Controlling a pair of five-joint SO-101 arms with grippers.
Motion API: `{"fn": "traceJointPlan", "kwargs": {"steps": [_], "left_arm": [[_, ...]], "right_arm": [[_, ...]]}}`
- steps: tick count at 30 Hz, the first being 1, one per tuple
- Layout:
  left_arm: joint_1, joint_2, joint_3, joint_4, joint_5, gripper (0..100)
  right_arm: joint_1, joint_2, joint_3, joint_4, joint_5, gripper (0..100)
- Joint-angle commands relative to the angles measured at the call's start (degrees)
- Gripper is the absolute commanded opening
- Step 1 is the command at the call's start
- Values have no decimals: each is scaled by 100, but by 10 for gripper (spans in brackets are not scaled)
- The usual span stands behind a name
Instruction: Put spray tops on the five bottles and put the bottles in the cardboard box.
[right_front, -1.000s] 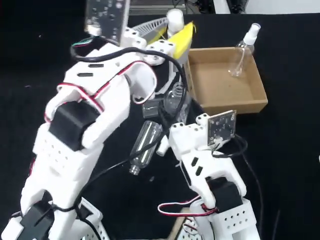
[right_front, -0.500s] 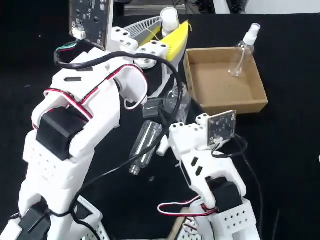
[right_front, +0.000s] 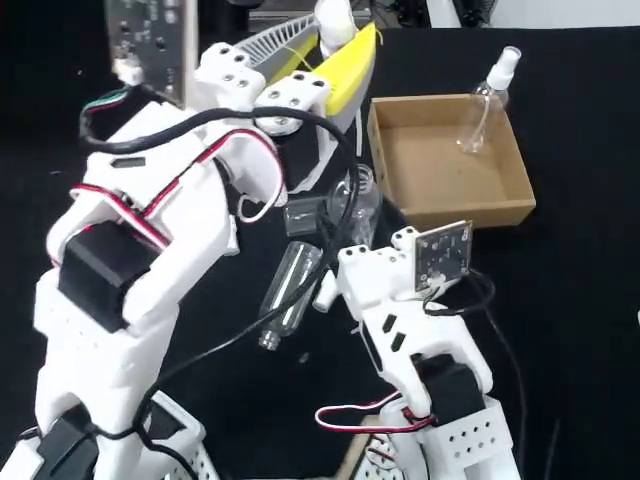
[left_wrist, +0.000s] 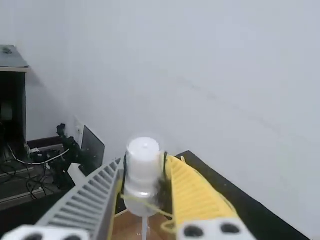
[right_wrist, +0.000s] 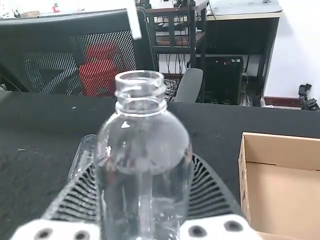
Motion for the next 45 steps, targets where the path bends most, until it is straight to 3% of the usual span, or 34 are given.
{"fn": "traceJointPlan", "kwargs": {"steps": [1, 13, 21, 41, 45], "left_arm": [[-31, -176, -295, 105, -44, 29], [365, -114, -286, 431, -9, 29], [251, -167, 321, 396, -53, 29], [-31, -176, 338, 193, -62, 29], [-31, -176, 330, 193, -396, 29]], "right_arm": [[-70, -119, -75, -167, -44, 11], [-70, -119, -75, -167, -44, 11], [-70, -119, -75, -167, -44, 11], [-70, -119, -84, -167, -44, 11], [-70, -119, -84, -167, -44, 11]]}}
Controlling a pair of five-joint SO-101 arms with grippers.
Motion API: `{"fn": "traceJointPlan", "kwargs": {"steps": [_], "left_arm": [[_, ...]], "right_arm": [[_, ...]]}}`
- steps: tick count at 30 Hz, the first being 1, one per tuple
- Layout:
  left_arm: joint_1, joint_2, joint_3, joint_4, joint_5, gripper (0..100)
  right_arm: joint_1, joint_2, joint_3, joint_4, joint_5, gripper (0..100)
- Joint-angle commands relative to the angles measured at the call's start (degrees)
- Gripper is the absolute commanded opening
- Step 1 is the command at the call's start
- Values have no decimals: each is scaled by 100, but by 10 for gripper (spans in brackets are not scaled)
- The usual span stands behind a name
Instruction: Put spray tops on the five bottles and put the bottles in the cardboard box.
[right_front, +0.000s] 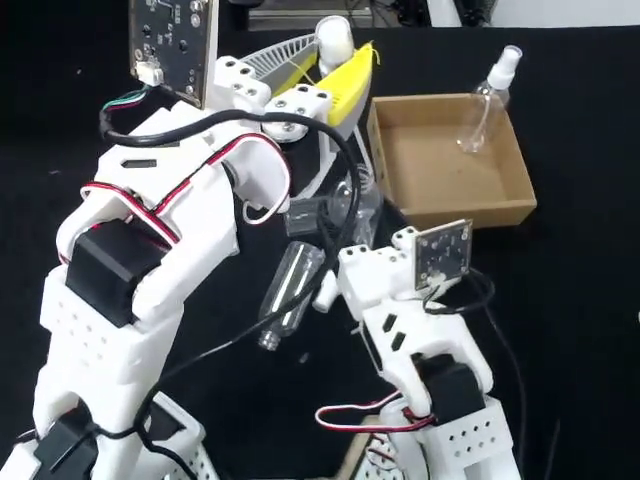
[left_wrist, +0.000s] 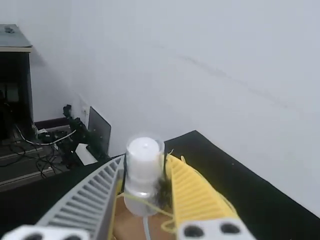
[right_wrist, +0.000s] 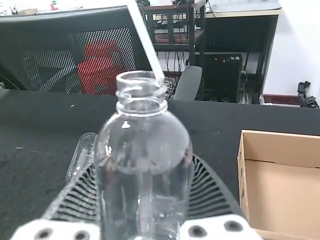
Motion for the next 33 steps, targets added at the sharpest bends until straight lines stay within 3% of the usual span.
{"fn": "traceJointPlan", "kwargs": {"steps": [1, 23, 33], "left_arm": [[-48, -114, -75, -62, -229, 29], [22, -62, -453, 26, -211, 29], [330, -114, 620, 501, 132, 30]], "right_arm": [[-79, -119, -92, -167, -35, 11], [-79, -119, -92, -167, -35, 11], [-79, -119, -92, -167, -35, 11]]}}
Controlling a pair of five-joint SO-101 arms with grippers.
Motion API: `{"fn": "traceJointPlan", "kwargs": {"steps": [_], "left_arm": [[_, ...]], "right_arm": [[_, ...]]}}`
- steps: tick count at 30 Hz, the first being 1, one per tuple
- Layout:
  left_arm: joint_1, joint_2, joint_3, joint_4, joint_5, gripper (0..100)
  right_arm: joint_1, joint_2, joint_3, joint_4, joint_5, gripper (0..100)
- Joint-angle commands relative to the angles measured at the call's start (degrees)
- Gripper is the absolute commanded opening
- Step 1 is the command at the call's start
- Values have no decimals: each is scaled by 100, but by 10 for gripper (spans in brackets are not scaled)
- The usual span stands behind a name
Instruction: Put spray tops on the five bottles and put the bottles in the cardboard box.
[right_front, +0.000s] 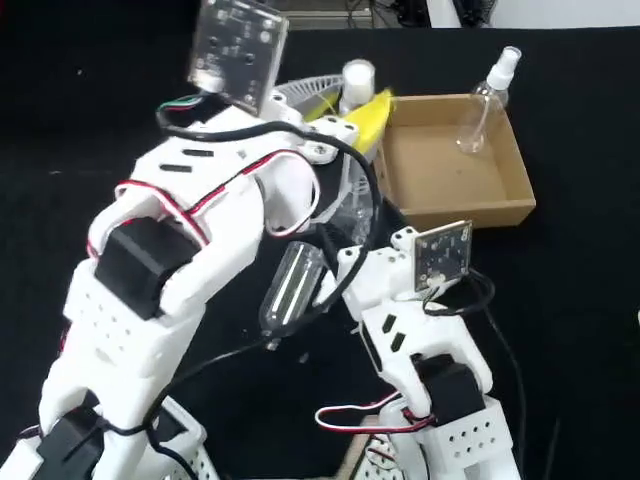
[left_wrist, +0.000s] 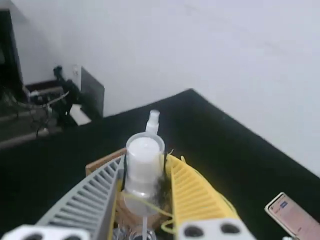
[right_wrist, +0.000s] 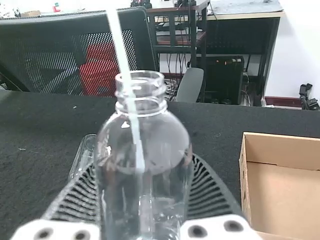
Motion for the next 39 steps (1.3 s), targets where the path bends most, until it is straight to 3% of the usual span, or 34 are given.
{"fn": "traceJointPlan", "kwargs": {"steps": [1, 5, 10, 12, 20, 23, 28, 31, 39], "left_arm": [[84, -123, 163, 53, 79, 30], [84, -123, 567, 53, 44, 63], [-110, -325, 523, 167, 79, 362], [-180, -571, 479, 273, 79, 438], [-796, -1468, 505, 879, 88, 449], [-1191, -1881, 523, 1240, 88, 449], [-2607, -2312, 1552, 1811, 35, 449], [-3152, -2453, 2615, 1574, 79, 449], [-3204, -3174, 5147, 299, 88, 449]], "right_arm": [[-53, -119, -84, -167, -35, 11], [-44, -119, -84, -167, -35, 11], [-26, -119, -75, -167, -35, 11], [-26, -119, -75, -167, -35, 11], [229, -119, -154, -158, -35, 11], [686, -119, -312, -167, -35, 11], [1996, 207, -980, -273, -35, 11], [2532, 1024, -1640, -598, -35, 11], [2936, 4330, -2914, -1934, -26, 13]]}}
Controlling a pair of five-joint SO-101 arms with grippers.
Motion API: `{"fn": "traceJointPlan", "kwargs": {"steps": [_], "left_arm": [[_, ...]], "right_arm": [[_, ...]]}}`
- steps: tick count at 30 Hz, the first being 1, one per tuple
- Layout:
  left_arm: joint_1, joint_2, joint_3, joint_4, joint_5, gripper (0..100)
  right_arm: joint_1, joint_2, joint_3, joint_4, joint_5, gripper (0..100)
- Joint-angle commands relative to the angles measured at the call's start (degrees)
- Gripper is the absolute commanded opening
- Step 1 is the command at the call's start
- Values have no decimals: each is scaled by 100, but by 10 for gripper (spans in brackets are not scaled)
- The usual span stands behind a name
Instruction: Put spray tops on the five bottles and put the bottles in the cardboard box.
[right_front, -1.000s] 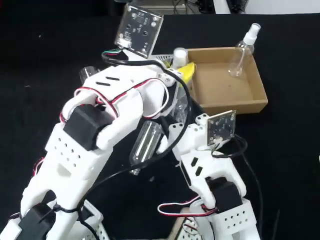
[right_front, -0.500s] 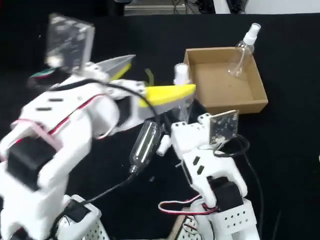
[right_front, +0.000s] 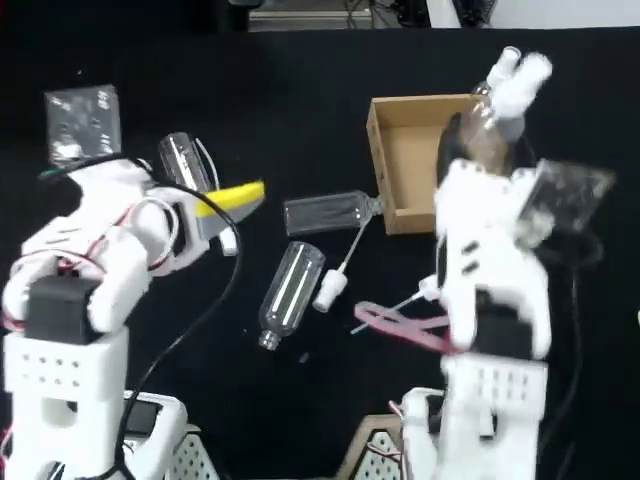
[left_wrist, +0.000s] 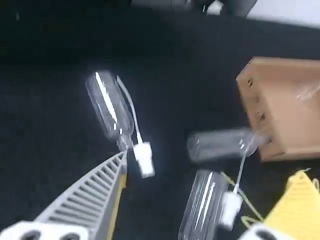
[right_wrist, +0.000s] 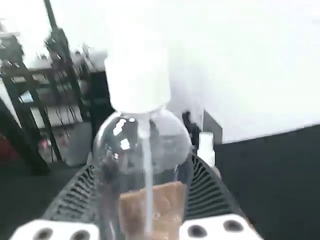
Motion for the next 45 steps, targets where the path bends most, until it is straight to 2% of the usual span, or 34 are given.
{"fn": "traceJointPlan", "kwargs": {"steps": [1, 7, 12, 16, 20, 28, 45], "left_arm": [[-40, -536, 804, -738, 53, 449], [-40, -1565, 2123, -1679, 53, 449], [-31, -2171, 2800, -2075, 97, 449], [-31, -2286, 3125, -2127, 527, 449], [-31, -2286, 3248, -2136, 571, 449], [-40, -2321, 3380, -2136, 571, 449], [-40, -2330, 3380, -2101, 545, 449]], "right_arm": [[141, 1393, -541, -835, -26, 13], [149, 2668, -365, -2277, -18, 15], [35, 3670, -66, -3596, 853, 12], [-44, 4567, 22, -4747, 1090, 11], [-70, 5455, -180, -5670, 1090, 11], [-70, 7037, -1297, -6004, 1090, 11], [-167, 8752, -2668, -6040, 1090, 15]]}}
